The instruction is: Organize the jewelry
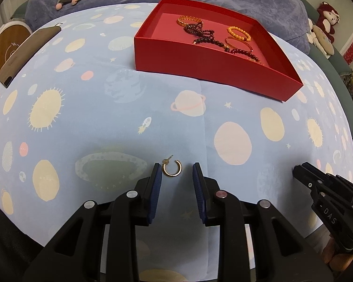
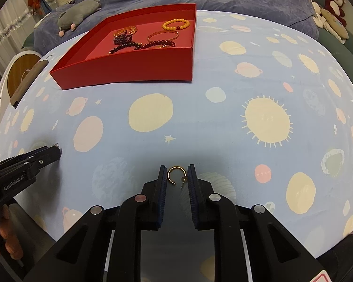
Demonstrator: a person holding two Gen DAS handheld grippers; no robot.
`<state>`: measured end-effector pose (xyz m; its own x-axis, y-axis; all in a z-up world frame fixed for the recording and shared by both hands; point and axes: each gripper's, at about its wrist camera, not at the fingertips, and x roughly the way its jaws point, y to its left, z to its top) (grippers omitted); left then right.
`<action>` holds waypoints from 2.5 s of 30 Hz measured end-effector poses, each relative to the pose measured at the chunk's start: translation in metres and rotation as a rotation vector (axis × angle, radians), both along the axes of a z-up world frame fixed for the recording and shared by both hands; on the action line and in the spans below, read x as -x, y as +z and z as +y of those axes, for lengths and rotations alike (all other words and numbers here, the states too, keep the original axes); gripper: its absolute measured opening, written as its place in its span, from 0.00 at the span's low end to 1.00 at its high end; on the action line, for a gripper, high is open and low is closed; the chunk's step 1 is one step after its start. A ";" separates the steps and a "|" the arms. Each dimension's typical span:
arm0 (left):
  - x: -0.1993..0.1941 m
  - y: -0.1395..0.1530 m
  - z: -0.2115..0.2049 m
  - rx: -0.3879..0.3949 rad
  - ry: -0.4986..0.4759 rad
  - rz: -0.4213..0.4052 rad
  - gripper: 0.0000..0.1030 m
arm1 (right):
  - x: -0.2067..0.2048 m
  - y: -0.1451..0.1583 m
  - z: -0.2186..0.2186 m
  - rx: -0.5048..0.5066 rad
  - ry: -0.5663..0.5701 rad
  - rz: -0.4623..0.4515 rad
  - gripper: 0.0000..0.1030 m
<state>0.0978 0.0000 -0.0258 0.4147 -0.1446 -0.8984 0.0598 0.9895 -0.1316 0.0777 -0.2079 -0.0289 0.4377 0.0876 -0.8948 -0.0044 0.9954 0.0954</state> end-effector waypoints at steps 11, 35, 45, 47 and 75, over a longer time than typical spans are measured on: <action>0.001 0.002 -0.001 -0.002 -0.008 0.003 0.16 | 0.004 0.004 0.006 -0.002 0.009 -0.004 0.16; -0.073 0.077 -0.035 -0.055 -0.065 -0.178 0.16 | -0.079 0.093 0.035 -0.027 0.097 -0.206 0.17; -0.132 0.091 -0.037 -0.073 -0.057 -0.242 0.16 | -0.142 0.108 0.034 -0.028 0.085 -0.260 0.17; -0.142 0.090 -0.038 -0.083 -0.060 -0.246 0.16 | -0.153 0.107 0.035 -0.027 0.084 -0.260 0.17; -0.191 0.049 -0.046 -0.129 -0.066 -0.198 0.16 | -0.212 0.066 0.034 -0.001 0.062 -0.202 0.17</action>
